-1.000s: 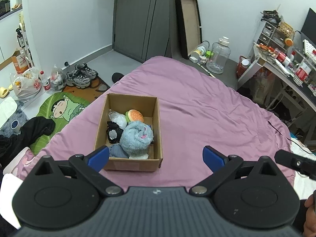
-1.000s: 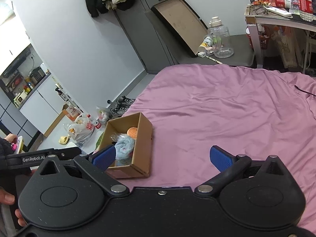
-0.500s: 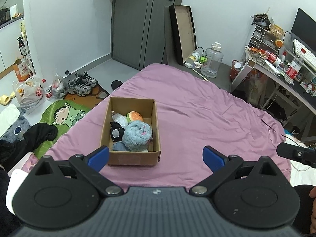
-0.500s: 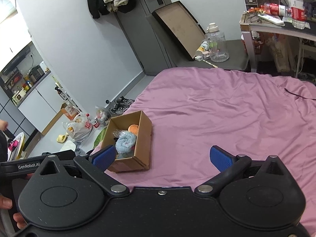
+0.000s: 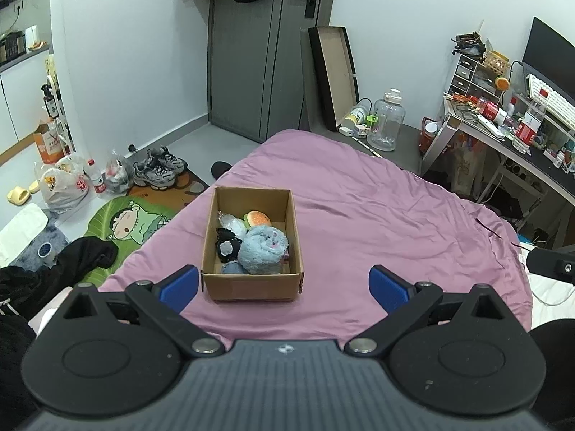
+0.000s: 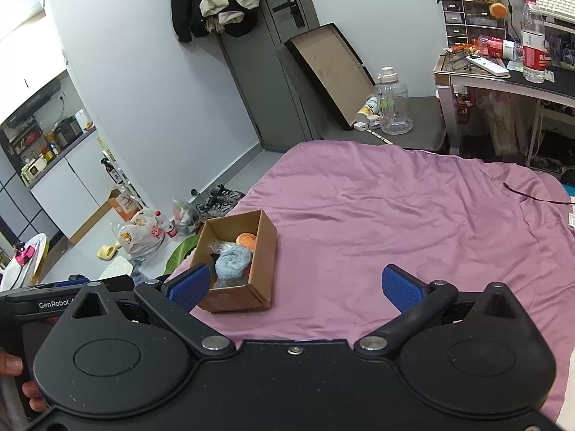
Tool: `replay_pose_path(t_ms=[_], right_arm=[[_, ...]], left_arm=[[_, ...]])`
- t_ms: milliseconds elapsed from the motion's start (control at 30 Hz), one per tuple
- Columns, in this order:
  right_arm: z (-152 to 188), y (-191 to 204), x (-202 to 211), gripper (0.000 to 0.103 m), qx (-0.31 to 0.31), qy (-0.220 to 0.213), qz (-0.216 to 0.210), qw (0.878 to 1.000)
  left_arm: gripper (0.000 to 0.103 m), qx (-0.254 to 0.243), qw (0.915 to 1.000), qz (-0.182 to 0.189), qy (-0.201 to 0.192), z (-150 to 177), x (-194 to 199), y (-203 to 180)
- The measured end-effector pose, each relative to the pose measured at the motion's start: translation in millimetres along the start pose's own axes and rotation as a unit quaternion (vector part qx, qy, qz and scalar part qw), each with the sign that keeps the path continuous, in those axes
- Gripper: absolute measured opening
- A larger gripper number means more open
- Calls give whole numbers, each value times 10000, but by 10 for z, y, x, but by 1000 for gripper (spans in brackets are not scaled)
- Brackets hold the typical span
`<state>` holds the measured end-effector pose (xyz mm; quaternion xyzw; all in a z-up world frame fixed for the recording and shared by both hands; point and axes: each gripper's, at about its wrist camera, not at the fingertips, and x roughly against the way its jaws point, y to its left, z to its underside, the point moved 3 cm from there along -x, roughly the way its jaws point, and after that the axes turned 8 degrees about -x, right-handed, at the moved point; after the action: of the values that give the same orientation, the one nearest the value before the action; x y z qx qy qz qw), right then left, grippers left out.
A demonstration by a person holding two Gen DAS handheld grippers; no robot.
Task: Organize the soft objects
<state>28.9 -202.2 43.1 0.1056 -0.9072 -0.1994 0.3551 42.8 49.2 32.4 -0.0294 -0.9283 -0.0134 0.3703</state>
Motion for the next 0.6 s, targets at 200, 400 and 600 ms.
replay_pose_path(t_ms=[200, 400, 600], right_arm=[[62, 85, 78, 103, 79, -8, -129, 9999], [107, 129, 126, 103, 125, -8, -154, 9998], [127, 146, 131, 103, 144, -6, -132, 9998]], left_arm=[[100, -45, 10000, -2, -67, 69, 97, -7], [100, -70, 9999, -5, -97, 107, 175, -14], [100, -84, 9998, 8, -158, 119, 266, -16]])
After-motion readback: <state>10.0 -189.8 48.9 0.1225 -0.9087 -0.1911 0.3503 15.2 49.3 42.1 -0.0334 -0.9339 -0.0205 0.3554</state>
